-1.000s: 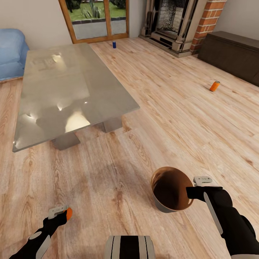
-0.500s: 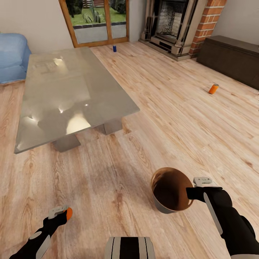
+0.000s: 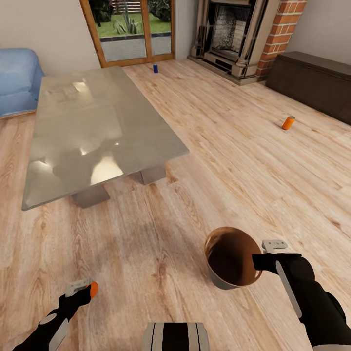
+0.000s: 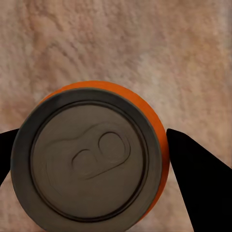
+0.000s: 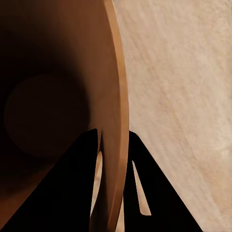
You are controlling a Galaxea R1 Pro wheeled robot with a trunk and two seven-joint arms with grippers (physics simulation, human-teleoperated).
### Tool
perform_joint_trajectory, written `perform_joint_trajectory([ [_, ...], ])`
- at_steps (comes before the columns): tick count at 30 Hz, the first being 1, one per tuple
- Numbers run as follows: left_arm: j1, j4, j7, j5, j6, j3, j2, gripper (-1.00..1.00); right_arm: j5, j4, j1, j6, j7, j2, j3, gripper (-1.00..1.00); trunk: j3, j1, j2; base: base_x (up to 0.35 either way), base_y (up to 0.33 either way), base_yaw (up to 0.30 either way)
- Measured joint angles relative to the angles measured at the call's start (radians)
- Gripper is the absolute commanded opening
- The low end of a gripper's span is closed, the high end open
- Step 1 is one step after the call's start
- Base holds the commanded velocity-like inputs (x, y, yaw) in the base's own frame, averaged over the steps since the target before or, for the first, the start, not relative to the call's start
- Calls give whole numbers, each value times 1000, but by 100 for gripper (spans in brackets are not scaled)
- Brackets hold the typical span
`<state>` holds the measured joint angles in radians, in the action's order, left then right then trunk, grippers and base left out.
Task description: Put the three can of soda from the living room inside the tash can in the kitchen.
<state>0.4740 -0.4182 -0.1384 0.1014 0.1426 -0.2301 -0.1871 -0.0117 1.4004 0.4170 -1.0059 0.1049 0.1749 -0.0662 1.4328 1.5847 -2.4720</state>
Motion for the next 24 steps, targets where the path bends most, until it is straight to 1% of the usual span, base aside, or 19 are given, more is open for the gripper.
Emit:
perform_joint_trajectory([
  [15,0,0,0,0,0,0,0,-100,0,0,0,0,1,0,0,-100,-47,-57,105,0,0,0],
  [24,0,-1,0,0,0,0,0,-100,1,0,0,0,1,0,0,-100,-86,-92,168,0,0,0],
])
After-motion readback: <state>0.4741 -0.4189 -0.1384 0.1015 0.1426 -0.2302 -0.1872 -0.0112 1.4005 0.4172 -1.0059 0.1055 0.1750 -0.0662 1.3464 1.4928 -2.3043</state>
